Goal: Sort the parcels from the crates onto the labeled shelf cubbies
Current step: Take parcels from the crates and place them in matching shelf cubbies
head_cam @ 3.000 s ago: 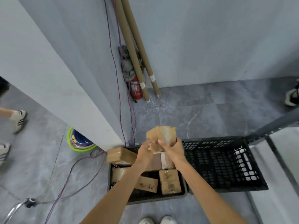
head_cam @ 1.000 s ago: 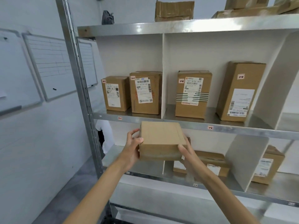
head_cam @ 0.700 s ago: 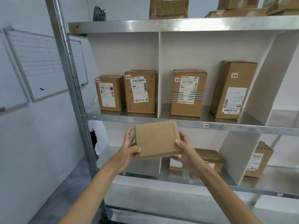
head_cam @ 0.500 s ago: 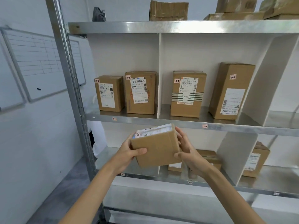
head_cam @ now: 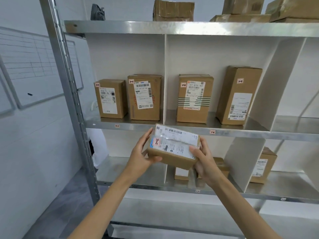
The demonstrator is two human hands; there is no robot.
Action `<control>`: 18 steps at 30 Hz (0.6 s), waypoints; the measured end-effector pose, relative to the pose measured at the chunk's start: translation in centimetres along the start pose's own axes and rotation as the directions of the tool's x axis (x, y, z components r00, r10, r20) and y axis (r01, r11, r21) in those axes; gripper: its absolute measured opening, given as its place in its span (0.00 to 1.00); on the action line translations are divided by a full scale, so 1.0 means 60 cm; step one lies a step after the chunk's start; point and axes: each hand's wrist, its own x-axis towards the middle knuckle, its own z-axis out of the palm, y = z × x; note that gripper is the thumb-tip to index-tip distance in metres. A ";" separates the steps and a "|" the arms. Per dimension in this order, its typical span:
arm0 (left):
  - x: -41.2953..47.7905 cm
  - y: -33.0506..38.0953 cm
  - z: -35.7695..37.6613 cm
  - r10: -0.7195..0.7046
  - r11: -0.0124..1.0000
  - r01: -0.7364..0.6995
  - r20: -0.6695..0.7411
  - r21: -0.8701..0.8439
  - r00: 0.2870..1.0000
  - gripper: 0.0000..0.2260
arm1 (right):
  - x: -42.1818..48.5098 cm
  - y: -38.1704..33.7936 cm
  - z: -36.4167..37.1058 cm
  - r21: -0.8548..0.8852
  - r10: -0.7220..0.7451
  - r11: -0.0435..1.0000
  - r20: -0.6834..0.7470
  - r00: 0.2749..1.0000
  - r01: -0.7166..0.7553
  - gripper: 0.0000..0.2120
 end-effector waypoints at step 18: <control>-0.001 -0.018 0.087 -0.302 0.836 0.327 0.129 -0.441 0.945 0.30 | -0.025 0.026 0.025 -0.320 -0.163 0.939 -0.083 0.983 0.129 0.29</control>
